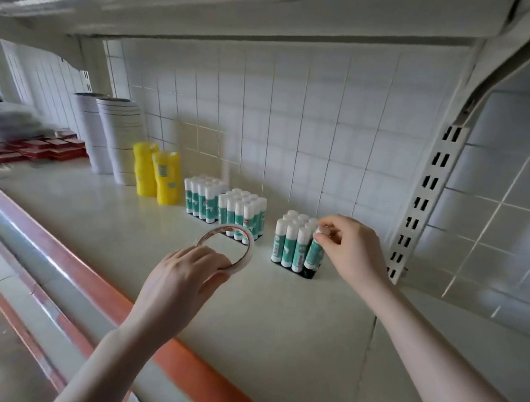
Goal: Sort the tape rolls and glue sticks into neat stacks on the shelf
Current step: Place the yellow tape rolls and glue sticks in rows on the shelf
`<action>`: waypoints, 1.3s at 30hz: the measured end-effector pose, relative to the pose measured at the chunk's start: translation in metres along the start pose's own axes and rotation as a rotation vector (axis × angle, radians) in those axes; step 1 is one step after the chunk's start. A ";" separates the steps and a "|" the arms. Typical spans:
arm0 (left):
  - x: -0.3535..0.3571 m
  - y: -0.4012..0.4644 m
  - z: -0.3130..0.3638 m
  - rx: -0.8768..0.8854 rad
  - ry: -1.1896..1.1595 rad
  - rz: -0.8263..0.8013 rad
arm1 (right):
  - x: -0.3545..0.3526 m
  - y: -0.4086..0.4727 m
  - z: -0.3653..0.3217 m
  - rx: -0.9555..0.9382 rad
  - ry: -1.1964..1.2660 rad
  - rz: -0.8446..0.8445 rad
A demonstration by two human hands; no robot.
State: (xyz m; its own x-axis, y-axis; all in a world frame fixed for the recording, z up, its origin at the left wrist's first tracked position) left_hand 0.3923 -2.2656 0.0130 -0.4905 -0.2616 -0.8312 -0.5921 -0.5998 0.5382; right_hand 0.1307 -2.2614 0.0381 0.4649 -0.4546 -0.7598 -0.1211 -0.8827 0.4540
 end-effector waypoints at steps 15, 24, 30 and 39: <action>0.030 0.008 -0.014 -0.037 -0.071 -0.016 | 0.023 -0.012 0.010 -0.210 -0.086 0.197; 0.030 0.007 -0.012 -0.027 -0.064 -0.013 | 0.029 -0.020 0.014 -0.232 -0.189 0.199; 0.013 0.004 -0.026 -0.011 -0.023 -0.003 | 0.022 -0.017 0.006 -0.297 -0.266 0.221; -0.025 -0.002 -0.080 -0.033 0.049 0.010 | 0.039 0.009 -0.053 -0.339 -0.266 0.099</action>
State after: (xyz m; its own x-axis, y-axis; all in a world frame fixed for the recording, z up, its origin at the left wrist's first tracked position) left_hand 0.4570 -2.3183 0.0220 -0.4639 -0.3043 -0.8320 -0.5656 -0.6211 0.5425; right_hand 0.1943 -2.2803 0.0372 0.2185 -0.5886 -0.7783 0.1611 -0.7649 0.6237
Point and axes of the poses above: each hand's wrist, its own y-axis towards the middle knuckle, its own x-axis out of the palm, z = x × y, the point moved 3 cm from there along y, towards the middle knuckle, and after that the axes turned 11 degrees about -z, right-handed, at the moved point
